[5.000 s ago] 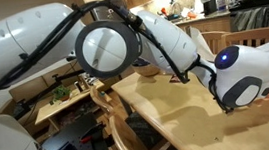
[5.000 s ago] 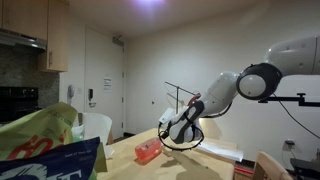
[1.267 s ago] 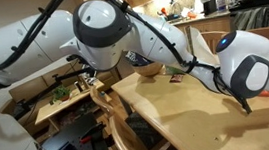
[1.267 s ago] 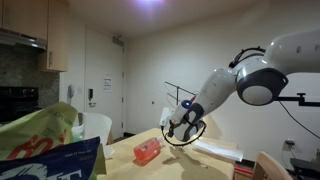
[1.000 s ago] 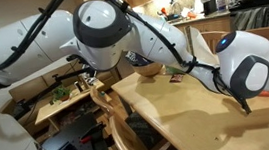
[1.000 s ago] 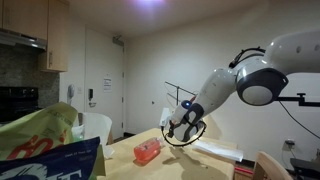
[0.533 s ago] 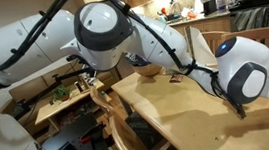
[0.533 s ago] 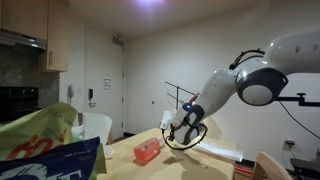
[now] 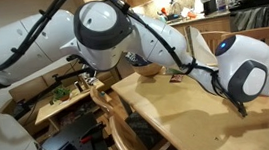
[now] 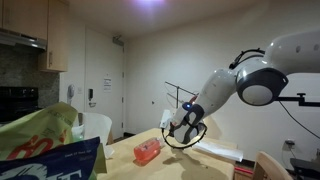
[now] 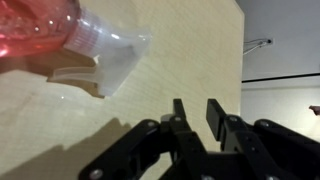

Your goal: Move the piece of tissue at the right to the left

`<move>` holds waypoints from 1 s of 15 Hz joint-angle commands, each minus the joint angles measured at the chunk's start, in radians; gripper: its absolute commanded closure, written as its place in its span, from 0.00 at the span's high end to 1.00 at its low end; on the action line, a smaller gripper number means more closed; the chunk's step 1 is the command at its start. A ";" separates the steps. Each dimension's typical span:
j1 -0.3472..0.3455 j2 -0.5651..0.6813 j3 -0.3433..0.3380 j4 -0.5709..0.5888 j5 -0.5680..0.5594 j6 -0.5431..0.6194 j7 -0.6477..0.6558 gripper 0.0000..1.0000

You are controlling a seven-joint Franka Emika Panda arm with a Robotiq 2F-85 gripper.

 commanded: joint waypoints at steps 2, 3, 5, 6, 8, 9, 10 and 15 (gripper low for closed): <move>-0.054 -0.011 0.121 0.054 -0.026 0.083 -0.024 0.00; -0.070 -0.012 0.160 0.067 -0.043 0.106 -0.030 0.00; -0.116 -0.010 0.262 0.108 -0.104 0.158 -0.041 0.00; -0.136 -0.012 0.307 0.120 -0.145 0.171 -0.050 0.00; -0.187 -0.006 0.435 0.169 -0.130 0.177 -0.184 0.00; -0.209 -0.006 0.490 0.183 -0.136 0.171 -0.243 0.00; -0.227 -0.006 0.539 0.196 -0.136 0.165 -0.295 0.00; -0.246 -0.043 0.578 0.145 -0.112 0.165 -0.394 0.00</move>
